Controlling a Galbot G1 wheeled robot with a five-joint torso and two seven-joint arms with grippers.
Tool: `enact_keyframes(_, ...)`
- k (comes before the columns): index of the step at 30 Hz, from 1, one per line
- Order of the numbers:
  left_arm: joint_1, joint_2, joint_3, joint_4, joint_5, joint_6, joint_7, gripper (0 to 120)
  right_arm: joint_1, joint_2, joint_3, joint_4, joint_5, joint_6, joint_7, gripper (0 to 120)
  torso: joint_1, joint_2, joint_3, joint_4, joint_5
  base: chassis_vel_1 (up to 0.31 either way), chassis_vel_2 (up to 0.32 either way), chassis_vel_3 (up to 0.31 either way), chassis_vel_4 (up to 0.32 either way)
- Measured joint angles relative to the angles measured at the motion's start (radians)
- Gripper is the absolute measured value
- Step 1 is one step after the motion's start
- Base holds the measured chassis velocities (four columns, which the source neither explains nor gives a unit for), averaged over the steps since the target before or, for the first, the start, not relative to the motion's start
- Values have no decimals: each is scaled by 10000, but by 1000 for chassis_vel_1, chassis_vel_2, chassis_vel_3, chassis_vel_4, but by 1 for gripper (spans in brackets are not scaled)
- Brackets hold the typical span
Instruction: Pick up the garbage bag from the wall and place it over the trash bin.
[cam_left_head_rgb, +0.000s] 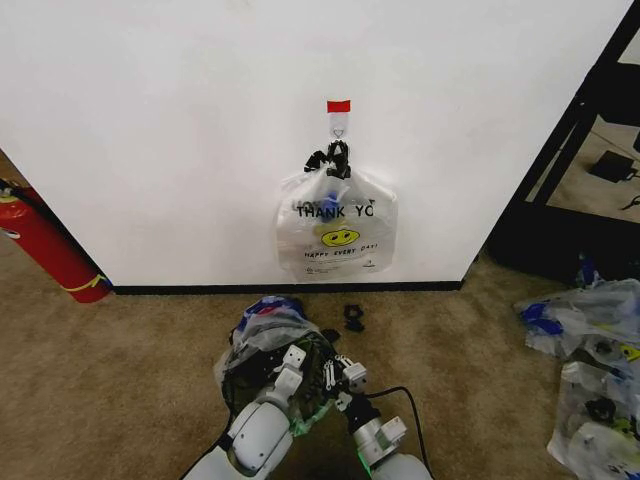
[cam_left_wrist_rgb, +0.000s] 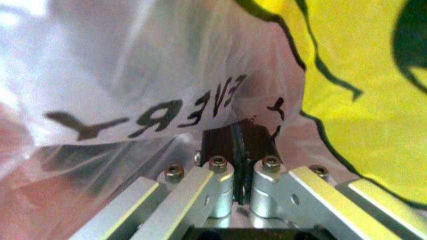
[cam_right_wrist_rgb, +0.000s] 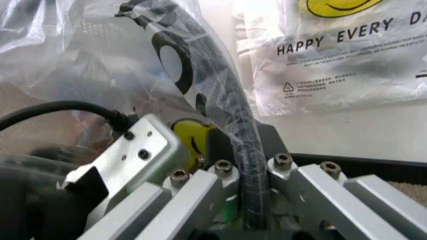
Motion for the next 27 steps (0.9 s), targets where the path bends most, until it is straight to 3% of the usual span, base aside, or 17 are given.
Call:
enact_keyframes(8, 371, 350, -220, -571, -110, -272, -15, 0, 136, -14, 137, -69, 769, -227, 148, 0, 0, 0, 0, 1, 0, 0, 0, 0, 0)
enact_keyframes(14, 1439, 831, 142, -2323, -59, -622, 338, 0, 587, 223, 283, -120, 3108, -1220, 676, 0, 0, 0, 0, 3, -1, 0, 0, 0, 0)
enact_keyframes(17, 1717, 915, 99, -2852, 30, -871, 711, 0, 660, 267, 344, -129, 3521, -1384, 825, 0, 0, 0, 0, 2, -1, 0, 0, 0, 0)
enact_keyframes(21, 2342, 1207, -454, -4185, 207, -1227, 1279, 0, 687, 319, 559, 65, 4363, -1770, 1303, 0, 0, 0, -1, 1, -1, 0, 0, 0, 0)
enact_keyframes(23, 2629, 1478, -1164, -4985, 378, -1301, 1319, 0, 639, 374, 732, 251, 4743, -1922, 1695, 0, 0, 0, -1, 1, -1, 0, 0, 0, 0)
enact_keyframes(27, 2893, 2136, -1900, -5634, 793, -1192, 1130, 0, 596, 395, 920, 568, 5334, -2100, 2341, 0, 0, 0, 0, 0, -2, 0, 0, 0, 0)
